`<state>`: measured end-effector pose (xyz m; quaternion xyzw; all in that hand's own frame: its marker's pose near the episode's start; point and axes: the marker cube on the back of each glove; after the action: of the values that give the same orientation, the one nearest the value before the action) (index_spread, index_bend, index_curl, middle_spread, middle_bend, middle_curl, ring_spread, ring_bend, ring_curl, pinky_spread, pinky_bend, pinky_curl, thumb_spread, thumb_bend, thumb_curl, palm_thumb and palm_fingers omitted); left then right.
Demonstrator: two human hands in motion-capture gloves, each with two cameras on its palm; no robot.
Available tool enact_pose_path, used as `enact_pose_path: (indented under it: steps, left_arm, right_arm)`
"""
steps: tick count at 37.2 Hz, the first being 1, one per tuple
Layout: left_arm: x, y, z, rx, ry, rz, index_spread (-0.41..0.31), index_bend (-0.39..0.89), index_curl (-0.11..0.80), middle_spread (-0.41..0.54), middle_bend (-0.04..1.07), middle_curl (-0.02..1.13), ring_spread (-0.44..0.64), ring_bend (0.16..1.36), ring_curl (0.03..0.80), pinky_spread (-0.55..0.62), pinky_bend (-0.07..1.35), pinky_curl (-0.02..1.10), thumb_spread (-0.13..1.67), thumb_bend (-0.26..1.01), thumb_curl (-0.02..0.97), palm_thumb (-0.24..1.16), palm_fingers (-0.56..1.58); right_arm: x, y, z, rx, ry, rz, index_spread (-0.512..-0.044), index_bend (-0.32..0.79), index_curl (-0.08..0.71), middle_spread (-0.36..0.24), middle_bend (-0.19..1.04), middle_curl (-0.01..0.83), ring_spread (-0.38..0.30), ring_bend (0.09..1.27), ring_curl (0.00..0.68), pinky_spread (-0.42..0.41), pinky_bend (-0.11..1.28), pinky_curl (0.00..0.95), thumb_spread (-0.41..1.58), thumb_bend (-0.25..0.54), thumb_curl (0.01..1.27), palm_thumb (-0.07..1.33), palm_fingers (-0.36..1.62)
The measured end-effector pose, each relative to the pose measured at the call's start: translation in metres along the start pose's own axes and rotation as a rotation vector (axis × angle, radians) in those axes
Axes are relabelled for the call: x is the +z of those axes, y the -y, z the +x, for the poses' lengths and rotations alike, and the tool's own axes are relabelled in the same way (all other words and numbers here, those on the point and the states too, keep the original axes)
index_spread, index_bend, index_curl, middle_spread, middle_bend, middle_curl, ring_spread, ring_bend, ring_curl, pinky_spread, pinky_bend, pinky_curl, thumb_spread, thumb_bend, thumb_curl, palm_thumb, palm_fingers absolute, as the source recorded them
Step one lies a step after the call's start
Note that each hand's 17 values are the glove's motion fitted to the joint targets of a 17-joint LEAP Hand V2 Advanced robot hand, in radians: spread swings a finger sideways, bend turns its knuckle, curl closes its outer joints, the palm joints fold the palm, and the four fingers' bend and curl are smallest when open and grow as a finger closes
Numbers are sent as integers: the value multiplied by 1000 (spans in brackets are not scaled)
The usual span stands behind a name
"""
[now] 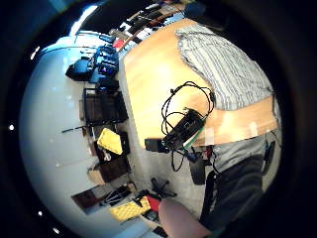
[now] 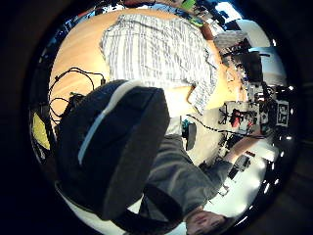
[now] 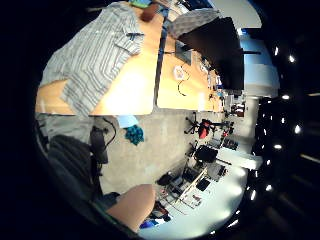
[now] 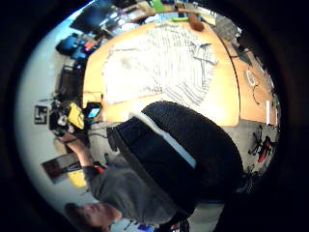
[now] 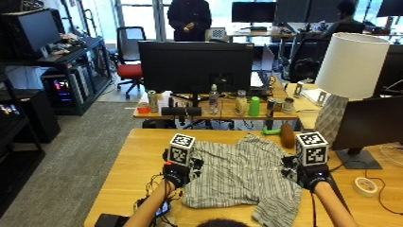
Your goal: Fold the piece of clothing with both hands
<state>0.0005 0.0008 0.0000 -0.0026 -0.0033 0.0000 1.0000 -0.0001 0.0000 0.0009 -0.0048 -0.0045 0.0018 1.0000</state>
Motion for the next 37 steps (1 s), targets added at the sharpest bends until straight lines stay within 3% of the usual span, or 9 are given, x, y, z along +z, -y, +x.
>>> enact_pose_path:
  steps: [5, 12, 22, 30, 35, 37]
  left_arm:
    - [1, 2, 2, -4, 37, 5, -10, 164, 89, 170, 115, 42, 248, 512, 143, 283, 426, 143, 653, 22, 33, 64, 255]
    - [4, 6, 8, 9, 57, 13, -12, 157, 147, 211, 142, 77, 317, 578, 192, 354, 471, 201, 917, 49, 81, 148, 197]
    - [37, 32, 31, 122, 36, -33, -37, 121, 173, 222, 165, 125, 336, 656, 233, 375, 533, 255, 1061, 54, 144, 246, 127]
    - [121, 70, 48, 187, -49, -194, -53, 103, 182, 241, 164, 151, 370, 666, 243, 376, 632, 301, 1060, 38, 185, 317, 64]
    - [147, 77, 51, 148, -96, -199, -56, 56, 159, 250, 176, 169, 378, 698, 254, 375, 719, 332, 1037, 0, 199, 317, 17]
    - [160, 81, 53, 32, -59, -208, -59, 61, 153, 252, 163, 171, 368, 727, 263, 363, 757, 343, 1028, -9, 207, 324, 27]
  right_arm:
    - [0, 0, 1, 4, -2, -16, -275, 115, 74, -42, 231, 108, 63, 327, 115, 156, 457, 164, 667, 79, 42, 159, 329]
    - [-6, -3, -2, -3, 1, -1, -344, 119, 114, -53, 245, 170, 77, 354, 163, 199, 483, 219, 924, 57, 72, 172, 290]
    - [4, 7, 0, 3, -8, -38, -372, 124, 150, -58, 246, 230, 84, 374, 200, 219, 499, 262, 1081, 17, 108, 184, 263]
    - [15, 10, -2, -13, -10, -60, -380, 124, 169, -57, 241, 264, 85, 388, 224, 223, 504, 285, 1125, -11, 132, 191, 247]
    - [20, 11, 0, -4, -17, -79, -382, 125, 178, -57, 239, 282, 86, 392, 236, 225, 506, 296, 1138, -15, 143, 192, 240]
    - [24, 12, 2, -3, -21, -91, -382, 126, 182, -57, 238, 288, 86, 393, 240, 225, 507, 300, 1142, -16, 147, 191, 238]
